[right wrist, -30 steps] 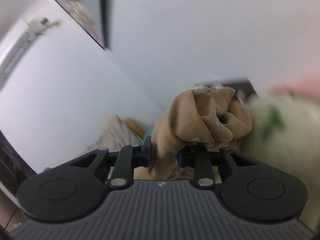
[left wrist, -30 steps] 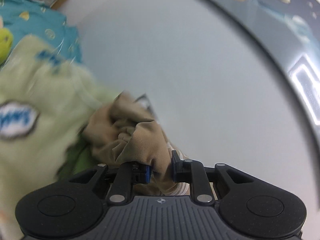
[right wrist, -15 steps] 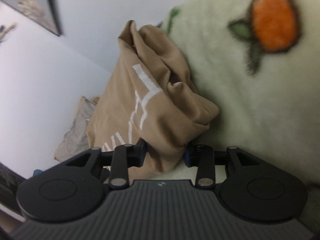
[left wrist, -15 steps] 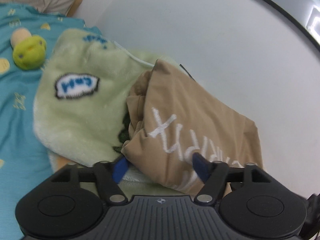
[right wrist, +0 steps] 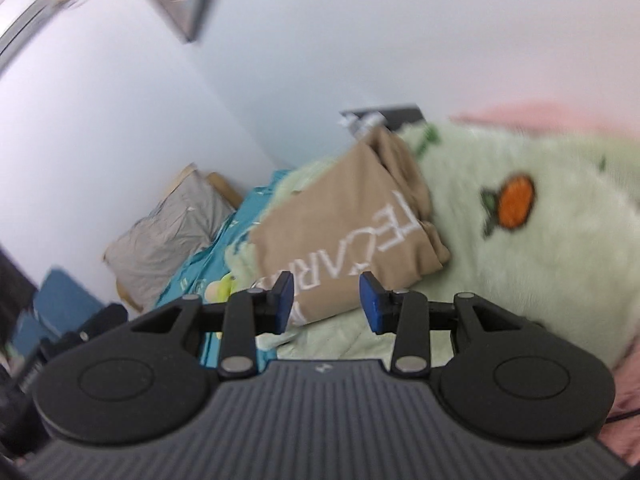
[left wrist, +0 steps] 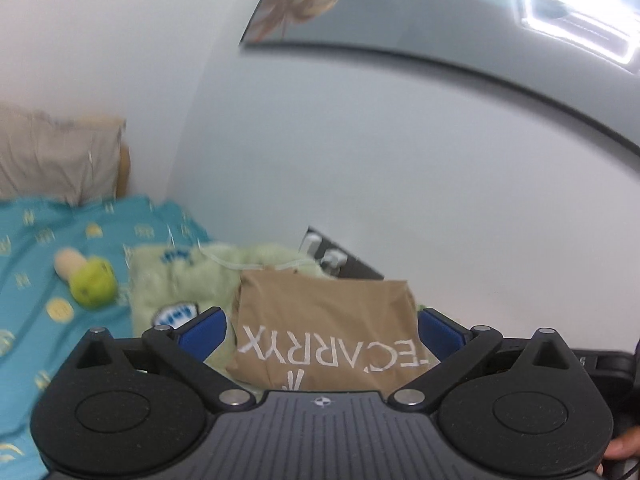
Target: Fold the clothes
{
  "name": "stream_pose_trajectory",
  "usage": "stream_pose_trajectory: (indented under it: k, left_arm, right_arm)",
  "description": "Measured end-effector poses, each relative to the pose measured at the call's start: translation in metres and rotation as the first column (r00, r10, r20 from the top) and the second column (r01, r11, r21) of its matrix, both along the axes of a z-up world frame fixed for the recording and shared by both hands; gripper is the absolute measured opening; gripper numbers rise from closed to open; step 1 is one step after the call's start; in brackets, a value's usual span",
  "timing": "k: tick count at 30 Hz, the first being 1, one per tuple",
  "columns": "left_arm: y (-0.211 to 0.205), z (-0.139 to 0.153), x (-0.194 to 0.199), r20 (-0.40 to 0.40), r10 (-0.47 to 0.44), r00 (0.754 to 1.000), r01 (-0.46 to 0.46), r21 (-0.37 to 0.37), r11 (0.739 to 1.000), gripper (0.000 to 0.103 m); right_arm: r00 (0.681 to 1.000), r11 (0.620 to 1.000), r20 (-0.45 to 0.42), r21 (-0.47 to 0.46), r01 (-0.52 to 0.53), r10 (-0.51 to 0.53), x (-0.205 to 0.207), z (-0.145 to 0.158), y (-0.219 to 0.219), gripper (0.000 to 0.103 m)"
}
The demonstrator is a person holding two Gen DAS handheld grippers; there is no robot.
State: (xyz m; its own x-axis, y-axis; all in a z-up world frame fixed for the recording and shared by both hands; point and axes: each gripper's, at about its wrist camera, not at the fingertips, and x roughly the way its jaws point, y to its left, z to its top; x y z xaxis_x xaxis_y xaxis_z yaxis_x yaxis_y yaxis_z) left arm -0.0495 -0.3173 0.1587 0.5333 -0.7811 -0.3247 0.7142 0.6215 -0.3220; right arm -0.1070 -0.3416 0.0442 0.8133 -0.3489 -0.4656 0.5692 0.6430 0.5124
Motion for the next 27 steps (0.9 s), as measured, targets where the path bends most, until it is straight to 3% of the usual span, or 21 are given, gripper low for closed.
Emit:
stream_pose_trajectory:
  k: [2,3,7,14,21,27]
  left_arm:
    - [0.017,0.008,-0.019,0.039,0.017,0.999,-0.017,0.003,1.0,0.103]
    - [0.025,0.011,-0.028,0.052,0.028,0.998,-0.028,-0.002,1.0,0.103]
    - [0.054,0.01,-0.052,0.091,0.06,0.994,-0.058,-0.016,0.998,0.103]
    - [0.079,-0.006,-0.084,0.206,0.102,0.973,-0.109,0.021,0.994,0.103]
    - [0.092,-0.021,-0.111,0.319,0.129,0.939,-0.152,0.049,0.987,0.103]
    - [0.103,-0.032,-0.126,0.345,0.148,0.927,-0.168,0.029,0.985,0.103]
  right_arm:
    - [1.0,0.996,0.012,-0.092,-0.01,0.011,-0.009,0.013,0.017,0.083]
    - [1.0,0.99,0.028,-0.138,-0.008,0.012,-0.015,0.016,0.027,0.091]
    - [0.998,0.962,0.043,-0.271,-0.027,0.04,-0.032,0.023,0.064,0.09]
    - [0.999,0.92,0.035,-0.392,-0.02,0.036,-0.037,0.005,0.105,0.09]
    - [0.997,0.877,0.068,-0.48,0.003,0.034,-0.035,-0.013,0.137,0.09]
    - [0.996,0.851,0.082,-0.525,0.021,0.026,-0.035,-0.02,0.157,0.09]
